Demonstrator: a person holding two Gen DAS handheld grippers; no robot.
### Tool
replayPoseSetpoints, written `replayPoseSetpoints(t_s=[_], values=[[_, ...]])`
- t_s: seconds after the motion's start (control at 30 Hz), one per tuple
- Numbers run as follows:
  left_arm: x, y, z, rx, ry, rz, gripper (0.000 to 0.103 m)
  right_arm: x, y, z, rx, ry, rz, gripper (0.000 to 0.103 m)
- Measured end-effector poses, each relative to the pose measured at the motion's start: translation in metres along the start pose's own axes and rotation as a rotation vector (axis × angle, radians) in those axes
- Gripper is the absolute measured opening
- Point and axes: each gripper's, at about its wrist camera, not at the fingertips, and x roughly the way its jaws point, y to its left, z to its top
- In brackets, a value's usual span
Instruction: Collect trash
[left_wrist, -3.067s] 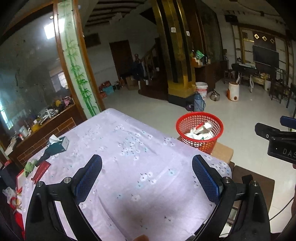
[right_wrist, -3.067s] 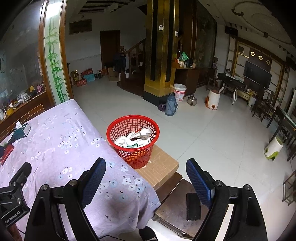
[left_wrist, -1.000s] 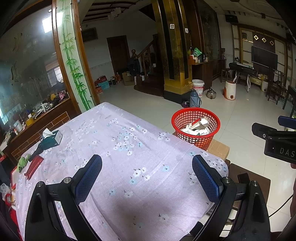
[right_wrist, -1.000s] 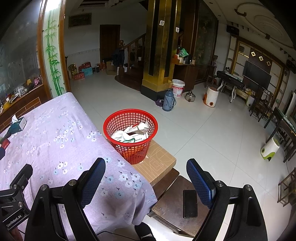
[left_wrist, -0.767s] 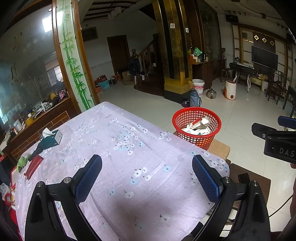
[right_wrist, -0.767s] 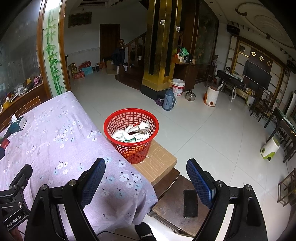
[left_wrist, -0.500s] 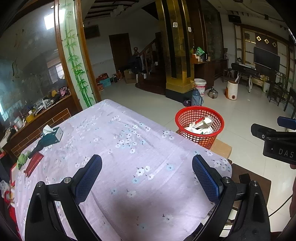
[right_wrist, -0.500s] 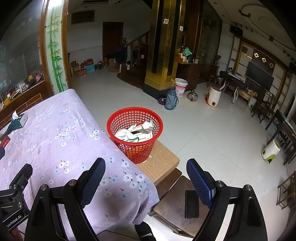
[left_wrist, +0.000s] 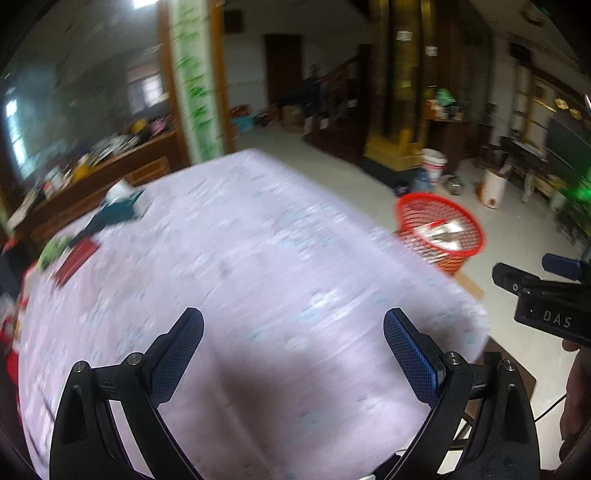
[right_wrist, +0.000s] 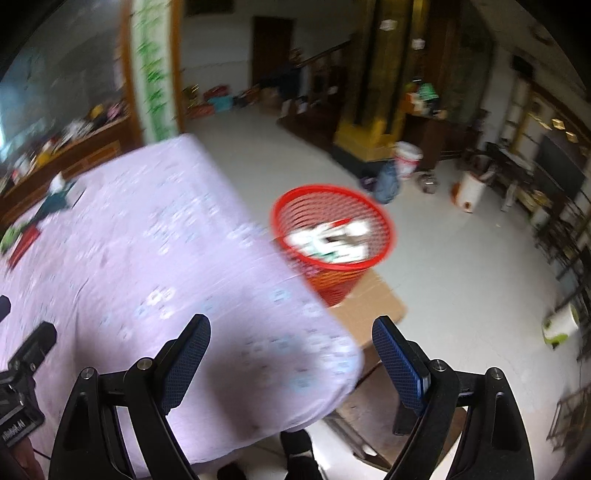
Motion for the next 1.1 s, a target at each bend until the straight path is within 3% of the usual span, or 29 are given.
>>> replayPoseSetpoints(t_s=[0.23,0.37,0.43,0.57,0.7,0.9,0.93,1.1], values=[[0.015,0.100,-0.054,-0.193,0.127,0.250,0.097,0.051,0.096,-0.011,-0.212,0.108,0.182,0.092],[0.028,0.153,-0.092,-0.249,0.215,0.425,0.097,0.070,0.157,-0.020,-0.336,0.118,0.259,0.092],[0.037,0.174,-0.112,-0.266,0.264,0.472,0.097,0.082,0.187,-0.023,-0.365,0.138,0.317,0.092],[0.050,0.208,-0.133,-0.348,0.312,0.440,0.097,0.104,0.228,-0.024,-0.376,0.160,0.359,0.092],[0.060,0.224,-0.141,-0.377,0.323,0.415,0.097,0.120,0.260,-0.028,-0.383,0.157,0.339,0.092],[0.070,0.240,-0.133,-0.445,0.300,0.318,0.098,0.133,0.274,-0.030,-0.360,0.151,0.327,0.093],[0.069,0.245,-0.136,-0.484,0.293,0.294,0.102,0.133,0.277,-0.031,-0.364,0.132,0.320,0.094],[0.072,0.250,-0.131,-0.512,0.245,0.289,0.103,0.138,0.281,-0.029,-0.343,0.111,0.309,0.100]])
